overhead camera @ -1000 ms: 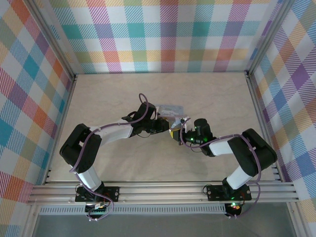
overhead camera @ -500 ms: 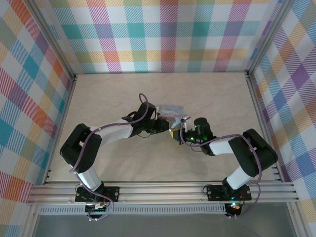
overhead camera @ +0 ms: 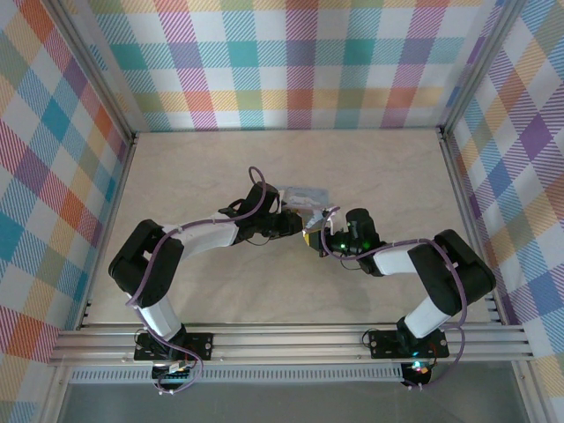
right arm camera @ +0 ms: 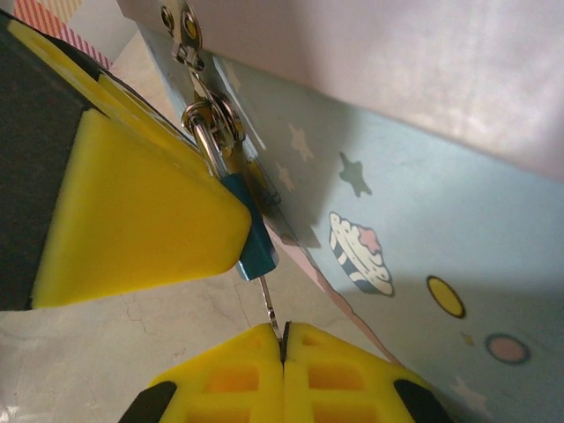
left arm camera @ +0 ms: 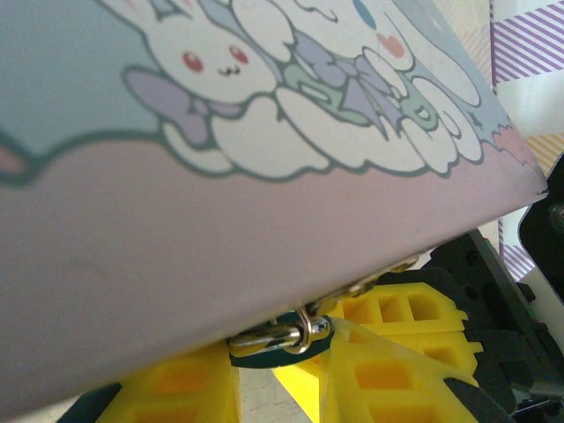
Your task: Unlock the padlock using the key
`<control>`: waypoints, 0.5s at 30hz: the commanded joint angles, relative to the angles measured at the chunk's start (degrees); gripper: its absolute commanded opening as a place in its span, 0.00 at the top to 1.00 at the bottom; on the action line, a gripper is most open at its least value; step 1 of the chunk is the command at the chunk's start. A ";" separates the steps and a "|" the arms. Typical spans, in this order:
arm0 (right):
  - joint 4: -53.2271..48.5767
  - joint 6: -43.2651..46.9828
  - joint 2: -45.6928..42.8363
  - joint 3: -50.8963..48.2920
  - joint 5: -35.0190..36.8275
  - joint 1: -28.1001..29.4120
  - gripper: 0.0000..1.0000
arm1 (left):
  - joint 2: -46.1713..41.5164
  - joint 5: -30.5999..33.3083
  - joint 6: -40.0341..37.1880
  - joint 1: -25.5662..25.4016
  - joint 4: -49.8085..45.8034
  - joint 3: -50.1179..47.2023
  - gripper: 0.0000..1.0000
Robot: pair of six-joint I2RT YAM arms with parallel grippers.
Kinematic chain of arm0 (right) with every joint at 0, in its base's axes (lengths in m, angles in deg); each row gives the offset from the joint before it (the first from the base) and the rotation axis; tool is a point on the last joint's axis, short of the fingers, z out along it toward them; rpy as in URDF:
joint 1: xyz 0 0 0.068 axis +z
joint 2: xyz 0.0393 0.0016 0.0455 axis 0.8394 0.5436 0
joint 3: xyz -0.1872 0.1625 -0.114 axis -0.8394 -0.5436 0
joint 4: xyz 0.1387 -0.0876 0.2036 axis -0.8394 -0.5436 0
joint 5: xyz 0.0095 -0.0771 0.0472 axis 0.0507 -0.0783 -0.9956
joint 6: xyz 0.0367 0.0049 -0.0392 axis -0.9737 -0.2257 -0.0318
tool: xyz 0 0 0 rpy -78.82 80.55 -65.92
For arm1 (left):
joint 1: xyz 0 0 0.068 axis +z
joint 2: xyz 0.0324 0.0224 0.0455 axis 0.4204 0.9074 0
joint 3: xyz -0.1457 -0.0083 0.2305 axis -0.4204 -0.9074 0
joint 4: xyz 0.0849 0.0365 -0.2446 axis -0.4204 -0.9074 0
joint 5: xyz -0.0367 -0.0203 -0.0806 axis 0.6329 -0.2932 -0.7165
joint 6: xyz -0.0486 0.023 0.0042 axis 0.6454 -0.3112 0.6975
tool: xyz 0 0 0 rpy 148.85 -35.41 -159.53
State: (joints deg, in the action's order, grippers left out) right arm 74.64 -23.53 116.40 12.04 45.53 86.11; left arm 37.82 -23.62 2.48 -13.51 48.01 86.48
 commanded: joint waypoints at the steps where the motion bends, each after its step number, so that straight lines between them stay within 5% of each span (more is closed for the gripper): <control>1: 6.33 -0.48 -2.58 3.94 -0.21 -0.27 1.00 | 1.28 -3.56 -1.24 -1.97 -2.15 0.39 0.77; 15: 2.29 -1.64 -1.87 5.74 0.15 1.80 1.00 | 1.94 -3.65 -0.90 -1.97 -1.75 0.74 0.77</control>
State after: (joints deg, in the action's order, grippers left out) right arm 70.16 -24.58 115.78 13.51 45.81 86.90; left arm 38.21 -23.70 2.48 -13.51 48.01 86.48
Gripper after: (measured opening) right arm 0.053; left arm 0.231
